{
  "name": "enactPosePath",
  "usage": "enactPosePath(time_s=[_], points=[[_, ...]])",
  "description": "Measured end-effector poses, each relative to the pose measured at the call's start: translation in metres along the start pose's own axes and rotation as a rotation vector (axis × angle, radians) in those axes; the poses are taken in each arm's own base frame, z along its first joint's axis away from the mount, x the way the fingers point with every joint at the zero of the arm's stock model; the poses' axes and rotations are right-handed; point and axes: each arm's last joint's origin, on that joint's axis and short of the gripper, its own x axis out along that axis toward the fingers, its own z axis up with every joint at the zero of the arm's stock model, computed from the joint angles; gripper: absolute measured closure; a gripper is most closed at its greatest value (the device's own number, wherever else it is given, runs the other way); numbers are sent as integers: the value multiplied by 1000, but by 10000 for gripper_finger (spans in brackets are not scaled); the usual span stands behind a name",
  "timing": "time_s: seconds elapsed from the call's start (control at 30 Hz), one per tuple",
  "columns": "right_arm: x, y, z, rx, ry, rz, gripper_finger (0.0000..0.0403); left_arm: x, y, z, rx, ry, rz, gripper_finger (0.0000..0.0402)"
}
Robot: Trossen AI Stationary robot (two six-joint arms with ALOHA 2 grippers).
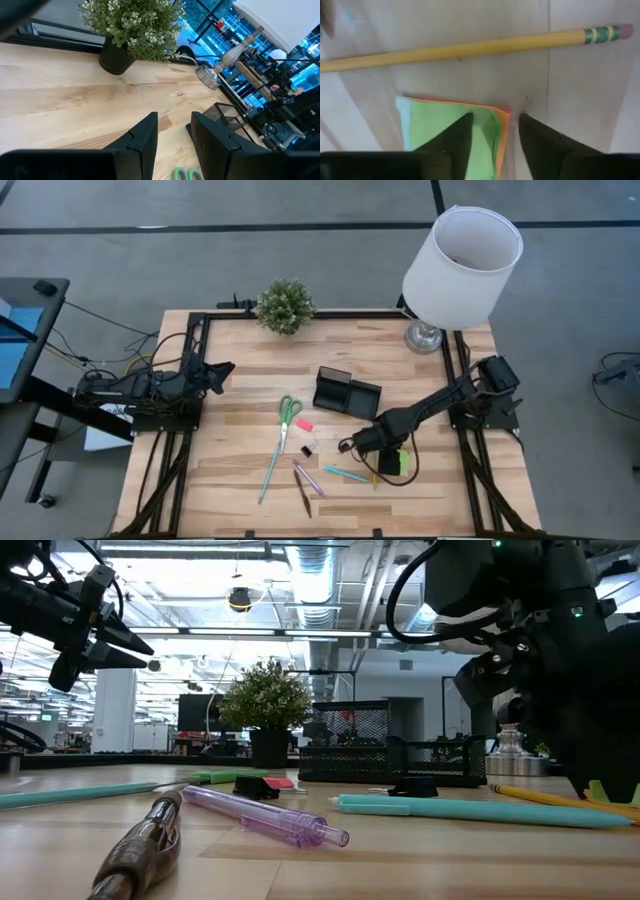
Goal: Pick and place office supplies into organizer
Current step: Put the green sticky notes on the black desk organizer
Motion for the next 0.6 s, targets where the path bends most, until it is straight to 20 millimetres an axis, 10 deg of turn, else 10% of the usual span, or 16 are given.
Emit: enactPosePath(time_s=[0.2,0.33,0.6], points=[[0,0,2,20,0,55,384,0,0,0,0,0,0,292],[-12,1,5,99,-17,135,389,0,0,0,0,0,0,292],[-105,3,7,230,-277,116,399,0,0,0,-30,1,0,292]])
